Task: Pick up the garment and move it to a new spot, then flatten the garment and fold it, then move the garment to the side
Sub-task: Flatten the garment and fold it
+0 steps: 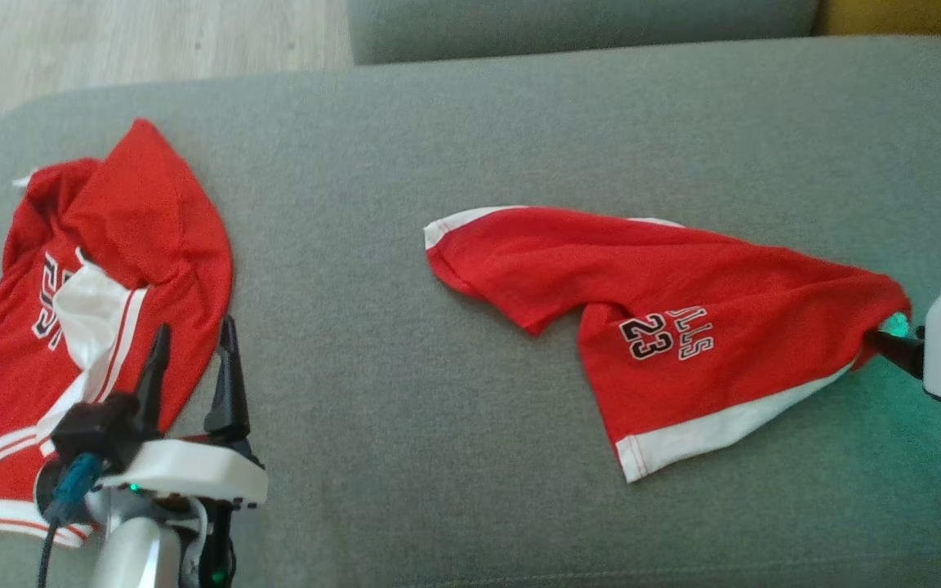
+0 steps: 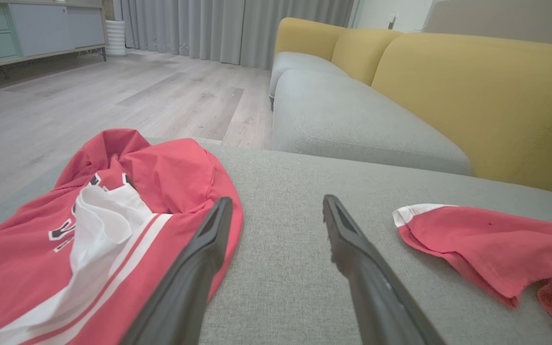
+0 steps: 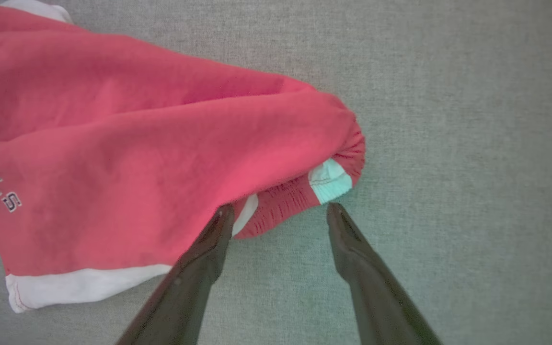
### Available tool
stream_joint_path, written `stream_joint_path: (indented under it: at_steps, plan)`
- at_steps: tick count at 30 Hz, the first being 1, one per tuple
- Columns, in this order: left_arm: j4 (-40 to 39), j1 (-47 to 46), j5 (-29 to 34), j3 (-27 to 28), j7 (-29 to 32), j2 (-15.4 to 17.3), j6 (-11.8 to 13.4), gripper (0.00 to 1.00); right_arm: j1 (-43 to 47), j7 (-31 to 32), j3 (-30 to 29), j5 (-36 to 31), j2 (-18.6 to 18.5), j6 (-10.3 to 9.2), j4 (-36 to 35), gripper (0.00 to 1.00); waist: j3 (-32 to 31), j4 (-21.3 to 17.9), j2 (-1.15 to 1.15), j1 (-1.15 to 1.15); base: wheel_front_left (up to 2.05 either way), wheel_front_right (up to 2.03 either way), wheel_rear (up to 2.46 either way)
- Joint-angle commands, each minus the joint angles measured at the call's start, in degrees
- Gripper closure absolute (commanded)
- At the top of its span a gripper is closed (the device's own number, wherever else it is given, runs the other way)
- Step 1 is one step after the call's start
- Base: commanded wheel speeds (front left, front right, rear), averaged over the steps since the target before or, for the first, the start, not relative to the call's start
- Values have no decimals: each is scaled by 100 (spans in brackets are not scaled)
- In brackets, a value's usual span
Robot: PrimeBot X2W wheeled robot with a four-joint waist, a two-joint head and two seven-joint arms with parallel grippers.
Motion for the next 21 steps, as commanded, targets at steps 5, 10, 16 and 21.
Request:
stream_joint_path:
  at_steps: [5, 10, 16, 21]
  plan:
    - [-149, -95, 29, 319, -52, 28, -3, 0, 127, 187, -570, -475, -234, -4, -567, 0, -396, -218, 0, -1, 0, 0, 0]
    - [-218, -7, 18, 330, -52, 28, 2, 0, 364, -170, -1438, -986, -6, -4, -1896, 0, -589, -413, 0, -1, 0, 0, 0]
    - [-336, 39, -65, 231, -52, 27, 13, 0, 1075, -1616, -1959, -1545, 1152, -4, -3559, 0, -660, -494, 0, -1, 0, 0, 0]
    - [-393, 56, -121, 112, -52, 27, 29, 0, 1981, -3792, -1787, -1901, 2288, -4, -3604, 0, -698, -460, 0, -1, 0, 0, 0]
